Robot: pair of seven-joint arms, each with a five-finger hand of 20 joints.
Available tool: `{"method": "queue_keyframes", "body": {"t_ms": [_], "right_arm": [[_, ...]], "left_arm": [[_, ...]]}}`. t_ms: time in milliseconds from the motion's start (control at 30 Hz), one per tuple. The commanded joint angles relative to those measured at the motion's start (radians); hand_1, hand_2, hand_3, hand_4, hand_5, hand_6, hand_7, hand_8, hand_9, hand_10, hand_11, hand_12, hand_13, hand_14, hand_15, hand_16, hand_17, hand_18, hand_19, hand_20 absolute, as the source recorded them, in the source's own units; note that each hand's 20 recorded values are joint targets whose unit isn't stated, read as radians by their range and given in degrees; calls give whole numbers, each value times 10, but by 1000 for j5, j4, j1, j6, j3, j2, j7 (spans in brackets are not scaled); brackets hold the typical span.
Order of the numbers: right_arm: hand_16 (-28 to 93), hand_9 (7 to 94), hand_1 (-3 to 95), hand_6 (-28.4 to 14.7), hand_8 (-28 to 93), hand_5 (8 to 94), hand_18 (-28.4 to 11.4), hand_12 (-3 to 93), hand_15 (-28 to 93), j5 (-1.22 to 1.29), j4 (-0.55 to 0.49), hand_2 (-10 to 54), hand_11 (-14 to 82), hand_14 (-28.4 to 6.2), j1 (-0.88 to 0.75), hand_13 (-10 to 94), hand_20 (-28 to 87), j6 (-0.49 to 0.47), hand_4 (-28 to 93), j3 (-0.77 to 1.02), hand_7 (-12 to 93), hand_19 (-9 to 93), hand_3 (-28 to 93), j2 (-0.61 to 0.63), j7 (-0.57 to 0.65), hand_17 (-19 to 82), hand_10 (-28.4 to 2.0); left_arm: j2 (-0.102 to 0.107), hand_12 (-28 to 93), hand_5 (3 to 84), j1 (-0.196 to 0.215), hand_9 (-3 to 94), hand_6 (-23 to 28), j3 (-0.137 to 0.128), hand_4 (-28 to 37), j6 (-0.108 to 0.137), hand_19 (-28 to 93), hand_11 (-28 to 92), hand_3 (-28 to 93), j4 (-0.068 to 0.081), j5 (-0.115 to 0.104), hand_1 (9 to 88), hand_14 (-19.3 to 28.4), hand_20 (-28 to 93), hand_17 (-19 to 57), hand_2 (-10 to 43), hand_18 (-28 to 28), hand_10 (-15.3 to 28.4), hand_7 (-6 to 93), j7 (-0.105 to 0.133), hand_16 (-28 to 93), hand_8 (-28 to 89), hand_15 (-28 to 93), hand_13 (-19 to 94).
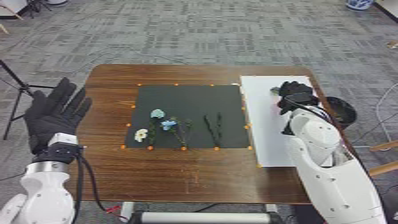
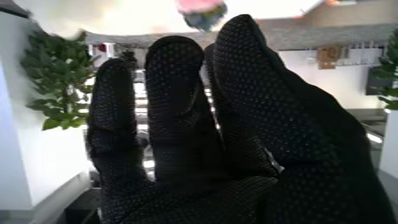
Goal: Arrange flowers
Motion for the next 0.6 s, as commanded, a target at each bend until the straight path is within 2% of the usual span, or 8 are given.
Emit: {"method": "queue_keyframes", "body": {"t_ms": [33,67,133,267,333,400,467,600], "right_arm": [[392,500,583,-22,-122,558,-196,117,568,-16,41,-95,85,-28,0,667,303,-35,-283,-8,148,760,702,-27,-6,338,-100],[393,494,582,-21,-122,552,-195,115,570,-19,48,-95,83,-29,1,667,303,-35,-283,-10,147,760,700,-29,-13,338,-100],[392,468,574,-22,-121,530,-193,108,573,-26,59,-95,82,-32,4,668,298,-41,-283,-14,144,758,707,-31,-15,339,-101],[380,462,564,-21,-121,523,-193,100,583,-30,85,-95,86,-37,12,669,292,-66,-283,-15,144,759,707,-39,-7,339,-102],[370,486,565,-18,-123,542,-194,99,587,18,88,-95,94,-35,15,676,300,-100,-283,-5,152,783,700,-47,16,351,-102],[366,571,570,-11,-127,595,-192,114,574,12,97,-95,118,-23,9,708,323,-62,-283,-9,173,828,695,-48,31,381,-110],[369,655,568,-6,-79,634,-193,166,593,-2,96,-95,155,-30,5,729,358,-54,-283,-13,206,857,709,-46,38,400,-111],[358,770,608,-5,-17,670,-196,373,655,-5,97,-95,107,-35,1,753,401,-51,-283,-16,293,882,657,-42,49,423,-84]], "left_arm": [[-13,60,395,15,294,74,4,-283,45,350,156,675,-15,-14,256,135,78,-67,148,141,118,127,10,-40,-104,207,243],[-15,60,382,16,284,71,5,-283,58,350,155,675,-18,-18,256,135,78,-67,148,141,115,129,14,-40,-104,207,243],[-17,60,360,17,272,64,3,-283,58,351,156,675,-19,-20,257,135,78,-68,149,141,111,137,24,-38,-106,207,243],[-19,58,346,26,264,60,-2,-283,56,353,156,675,-22,-22,257,134,78,-68,150,141,109,147,25,-37,-115,208,243],[-18,57,345,27,261,60,1,-283,73,353,155,677,-27,-27,256,134,78,-68,150,141,108,148,32,-37,-116,208,243],[-18,57,328,28,260,56,5,-283,97,354,155,676,-32,-46,257,134,78,-68,151,141,108,154,46,-37,-118,211,243],[-18,58,303,29,259,48,2,-283,98,358,158,682,-33,-57,254,136,79,-68,150,142,108,164,49,-37,-124,216,246],[-20,58,286,37,259,44,-2,-283,94,365,163,683,-38,-65,254,137,81,-67,151,143,109,171,46,-39,-131,222,248]]}}
